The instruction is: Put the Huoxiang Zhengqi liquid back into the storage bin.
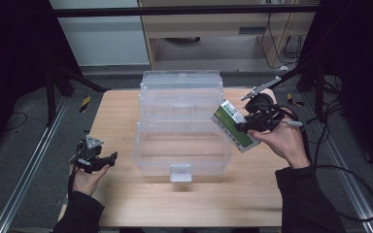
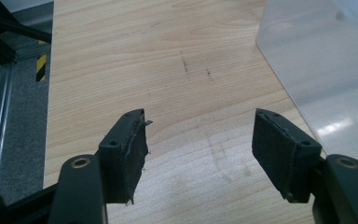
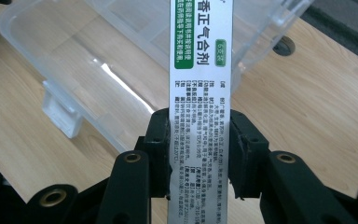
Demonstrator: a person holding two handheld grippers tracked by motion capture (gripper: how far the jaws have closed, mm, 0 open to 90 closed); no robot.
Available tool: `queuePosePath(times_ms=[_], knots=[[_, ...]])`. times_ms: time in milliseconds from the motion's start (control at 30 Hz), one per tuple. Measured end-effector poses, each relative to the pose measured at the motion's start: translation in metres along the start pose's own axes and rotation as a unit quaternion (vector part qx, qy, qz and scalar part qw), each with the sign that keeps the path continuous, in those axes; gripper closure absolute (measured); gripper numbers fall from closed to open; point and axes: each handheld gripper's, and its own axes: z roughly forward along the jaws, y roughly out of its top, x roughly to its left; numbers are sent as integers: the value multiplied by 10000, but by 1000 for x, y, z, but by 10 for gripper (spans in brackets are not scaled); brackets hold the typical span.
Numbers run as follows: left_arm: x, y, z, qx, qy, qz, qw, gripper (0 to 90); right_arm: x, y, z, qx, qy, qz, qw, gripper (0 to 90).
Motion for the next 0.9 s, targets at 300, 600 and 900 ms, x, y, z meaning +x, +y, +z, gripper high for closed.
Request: queuePosePath(times_ms=[300, 600, 900], knots=[[1, 0, 0, 12, 4, -11, 10000, 348, 4, 13, 6, -89, 313, -470, 9984, 645], [1, 0, 0, 14, 0, -10, 10000, 347, 9, 24, 19, -88, 564, -845, 9948, 645], [0, 0, 1, 16, -5, 9, 10000, 347, 16, 31, 31, -66, 636, -1307, 9894, 644]])
